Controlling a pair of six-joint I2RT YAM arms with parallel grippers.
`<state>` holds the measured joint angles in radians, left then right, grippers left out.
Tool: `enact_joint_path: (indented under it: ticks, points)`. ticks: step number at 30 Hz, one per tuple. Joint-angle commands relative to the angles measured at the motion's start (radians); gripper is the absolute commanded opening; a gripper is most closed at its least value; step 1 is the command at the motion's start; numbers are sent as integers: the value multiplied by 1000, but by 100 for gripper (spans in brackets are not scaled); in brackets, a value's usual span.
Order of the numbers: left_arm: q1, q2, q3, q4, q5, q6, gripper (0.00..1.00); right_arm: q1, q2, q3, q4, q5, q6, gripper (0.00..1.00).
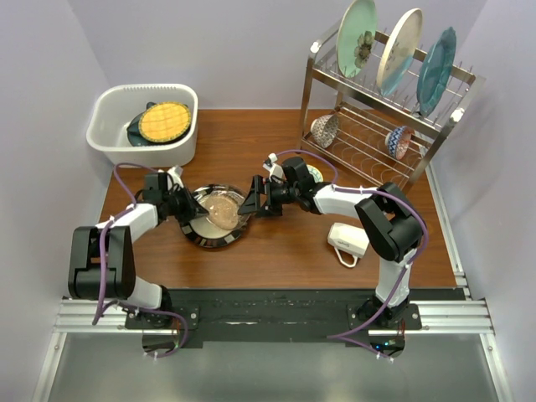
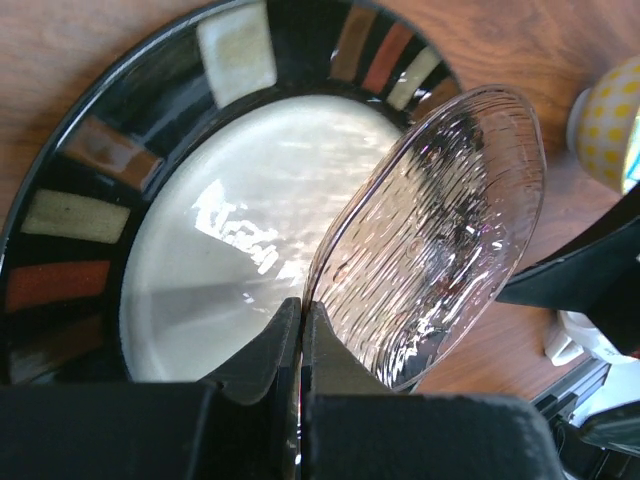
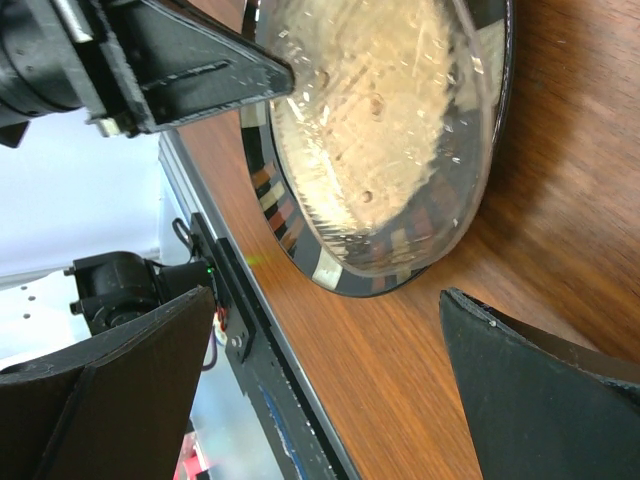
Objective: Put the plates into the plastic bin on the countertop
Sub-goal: Pick up the plate at the center of the board, then place the plate in the plastic bin.
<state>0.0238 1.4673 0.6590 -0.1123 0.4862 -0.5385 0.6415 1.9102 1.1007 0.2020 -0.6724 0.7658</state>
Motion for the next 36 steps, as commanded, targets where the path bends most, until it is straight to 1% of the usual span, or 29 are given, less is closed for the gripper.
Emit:
enact_joint_path:
  ticks: [1,17,25,36]
  points:
    - [-5,-56,63,-24,2,9,0,4,-13,19,27,-18,-2,99]
    - [-2,-79,200,-119,-38,40,0,4,-11,24,25,-18,-5,99]
    - [2,-38,324,-171,-51,58,0,4,-8,24,24,-19,-5,98]
    - [18,21,442,-204,-58,69,0,4,7,31,24,-26,-5,99]
